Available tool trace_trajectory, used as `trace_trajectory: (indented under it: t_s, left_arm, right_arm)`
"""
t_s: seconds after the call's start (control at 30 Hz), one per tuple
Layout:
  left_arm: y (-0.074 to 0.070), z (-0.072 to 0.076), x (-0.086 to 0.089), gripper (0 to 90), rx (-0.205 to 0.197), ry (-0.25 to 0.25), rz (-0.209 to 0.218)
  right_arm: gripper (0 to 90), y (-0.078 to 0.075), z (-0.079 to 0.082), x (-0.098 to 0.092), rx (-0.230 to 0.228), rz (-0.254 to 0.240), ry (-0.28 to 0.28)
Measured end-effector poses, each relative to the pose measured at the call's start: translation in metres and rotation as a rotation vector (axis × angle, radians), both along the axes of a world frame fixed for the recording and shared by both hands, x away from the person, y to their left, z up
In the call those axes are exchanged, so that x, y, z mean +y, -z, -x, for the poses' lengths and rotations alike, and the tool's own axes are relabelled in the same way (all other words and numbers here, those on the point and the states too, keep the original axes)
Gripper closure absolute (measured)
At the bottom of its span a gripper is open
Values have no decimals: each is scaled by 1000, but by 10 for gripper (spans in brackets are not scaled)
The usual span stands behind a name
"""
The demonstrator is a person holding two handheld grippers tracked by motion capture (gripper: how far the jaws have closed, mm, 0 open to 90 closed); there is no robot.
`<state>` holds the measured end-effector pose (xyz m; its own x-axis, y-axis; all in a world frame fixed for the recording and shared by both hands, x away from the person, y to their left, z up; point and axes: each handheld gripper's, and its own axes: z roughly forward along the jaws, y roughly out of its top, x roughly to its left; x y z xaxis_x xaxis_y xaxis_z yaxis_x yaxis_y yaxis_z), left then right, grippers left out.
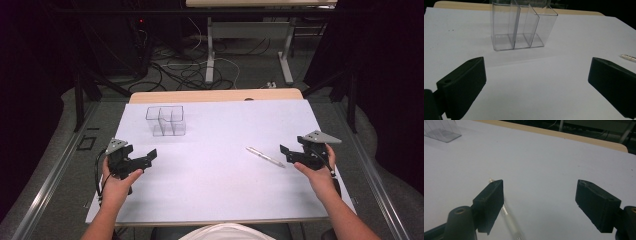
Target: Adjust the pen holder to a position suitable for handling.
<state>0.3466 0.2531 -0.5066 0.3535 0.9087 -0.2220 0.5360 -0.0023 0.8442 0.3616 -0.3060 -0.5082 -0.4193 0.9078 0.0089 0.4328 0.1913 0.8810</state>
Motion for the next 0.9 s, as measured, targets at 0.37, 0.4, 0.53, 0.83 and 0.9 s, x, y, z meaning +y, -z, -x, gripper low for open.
trace_trajectory:
  t_s: [0.37,0.4,0.53,0.83,0.9]
  left_arm:
    - [-9,-12,-1,40,-2,-28,-6]
    - [-9,-12,-1,55,-2,-28,-6]
    - [-19,-18,1,163,-8,-59,-59]
    - [-35,-42,1,253,-4,-102,-71]
    - [-38,-49,1,274,-6,-103,-66]
  right_arm:
    - [262,-1,-3,-1,16,-1,7]
    - [262,-1,-3,0,14,-4,11]
    - [263,-3,0,1,8,-1,2]
    - [271,-5,3,2,-4,-3,-9]
    - [271,-5,3,1,-1,-2,-5]
